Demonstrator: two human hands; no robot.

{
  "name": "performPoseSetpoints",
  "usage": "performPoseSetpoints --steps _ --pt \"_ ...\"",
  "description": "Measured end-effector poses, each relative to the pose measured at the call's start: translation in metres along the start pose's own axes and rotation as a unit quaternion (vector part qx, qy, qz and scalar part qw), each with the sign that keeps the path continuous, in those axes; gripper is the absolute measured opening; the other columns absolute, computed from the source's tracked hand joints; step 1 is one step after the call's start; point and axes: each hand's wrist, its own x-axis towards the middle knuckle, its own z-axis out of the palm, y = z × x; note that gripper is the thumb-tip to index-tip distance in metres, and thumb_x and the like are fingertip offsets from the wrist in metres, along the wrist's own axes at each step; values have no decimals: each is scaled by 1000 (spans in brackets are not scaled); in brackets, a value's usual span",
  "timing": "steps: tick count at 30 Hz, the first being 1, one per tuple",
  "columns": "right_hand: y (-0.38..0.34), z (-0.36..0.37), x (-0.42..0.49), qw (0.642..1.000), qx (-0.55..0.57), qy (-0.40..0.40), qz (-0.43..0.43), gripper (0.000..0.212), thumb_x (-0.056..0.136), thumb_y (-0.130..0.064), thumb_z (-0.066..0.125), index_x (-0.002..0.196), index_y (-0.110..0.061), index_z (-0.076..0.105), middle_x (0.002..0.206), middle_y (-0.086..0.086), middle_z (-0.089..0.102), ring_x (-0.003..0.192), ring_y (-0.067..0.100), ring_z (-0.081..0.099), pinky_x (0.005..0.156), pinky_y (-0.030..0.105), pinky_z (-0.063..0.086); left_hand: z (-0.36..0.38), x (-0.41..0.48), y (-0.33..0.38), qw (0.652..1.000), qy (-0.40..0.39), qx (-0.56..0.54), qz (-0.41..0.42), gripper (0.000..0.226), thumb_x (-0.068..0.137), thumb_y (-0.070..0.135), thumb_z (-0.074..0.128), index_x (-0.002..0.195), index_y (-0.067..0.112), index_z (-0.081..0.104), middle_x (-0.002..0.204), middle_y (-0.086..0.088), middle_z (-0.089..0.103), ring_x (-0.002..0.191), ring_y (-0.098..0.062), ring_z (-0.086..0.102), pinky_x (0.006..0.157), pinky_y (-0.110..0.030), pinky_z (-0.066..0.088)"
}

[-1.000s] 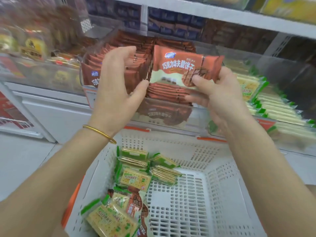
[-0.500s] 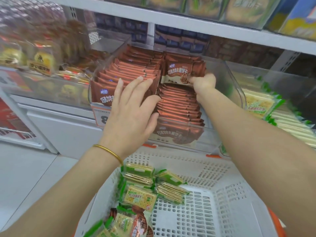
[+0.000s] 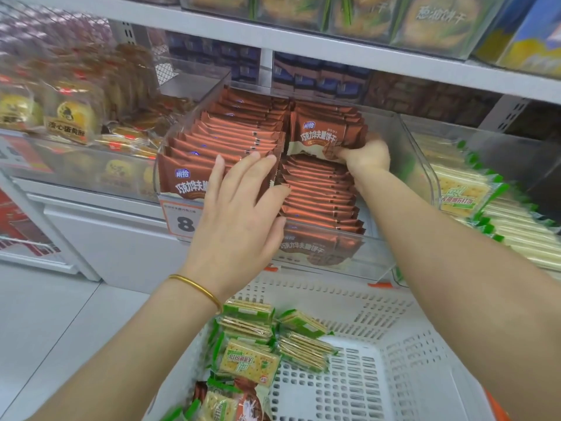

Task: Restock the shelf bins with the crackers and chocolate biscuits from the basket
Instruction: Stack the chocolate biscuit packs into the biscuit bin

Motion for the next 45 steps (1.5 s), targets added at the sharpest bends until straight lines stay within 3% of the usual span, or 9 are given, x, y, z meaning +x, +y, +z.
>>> performPoseSetpoints --steps 5,13,19,24,29,34,39,42,45 --pt "0 -1 -4 999 28 32 -31 43 78 -18 77 112 -13 53 117 6 63 110 26 60 98 42 47 0 -1 1 1000 -7 0 -2 34 86 25 43 110 10 62 139 -16 45 136 -33 31 114 -57 14" --pt "-14 5 -9 947 -313 45 -62 72 87 -46 63 136 -3 33 137 16 42 127 34 43 98 43 40 0 -2 0 1000 -11 8 1 33 85 23 44 109 10 62 139 -16 45 136 -33 32 114 -58 14" --pt "-20 -12 -23 983 -179 24 -29 74 80 -40 73 132 -2 34 136 16 43 126 34 45 99 43 41 -2 -6 6 998 56 12 35 22 85 13 53 102 7 65 135 -16 50 129 -34 40 112 -53 23" --pt "-24 -52 -118 976 -32 11 -216 19 84 -19 64 96 -19 50 97 0 59 85 13 54 73 19 39 -15 -18 17 989 89 -2 117 18 83 6 55 95 5 69 105 -11 65 90 -34 58 76 -44 46" --pt "69 -54 -240 963 -31 -210 -164 19 88 -12 60 83 -28 52 75 -12 56 72 15 58 68 31 49 -2 -44 13 984 -98 -5 150 20 84 11 47 87 6 66 84 -11 62 78 -33 55 64 -43 49" --pt "182 3 -311 804 -249 -538 -29 19 93 -37 57 93 -18 57 97 -3 60 81 13 53 71 31 43 17 -79 11 901 -431 20 52 27 94 23 44 115 21 61 112 -4 63 106 -24 55 85 -37 48" --pt "207 23 -342 796 -280 -534 -51 41 82 -55 62 94 -16 56 91 2 52 84 17 50 69 33 38 19 -89 13 847 -530 13 -34 34 97 33 45 128 21 49 126 -2 55 113 -22 52 92 -37 45" --pt "209 22 -337 792 -263 -549 -40 31 87 -39 64 102 -13 57 96 1 52 89 18 51 75 32 41 20 -87 15 829 -556 17 -56 38 97 33 45 132 18 46 129 -4 53 114 -23 52 94 -36 45" --pt "208 19 -330 813 -255 -522 -32 17 90 -11 54 74 -14 54 77 -2 53 71 13 48 76 34 48 22 -86 21 812 -581 17 -56 39 98 31 44 134 14 45 132 -6 52 116 -24 52 94 -34 44"
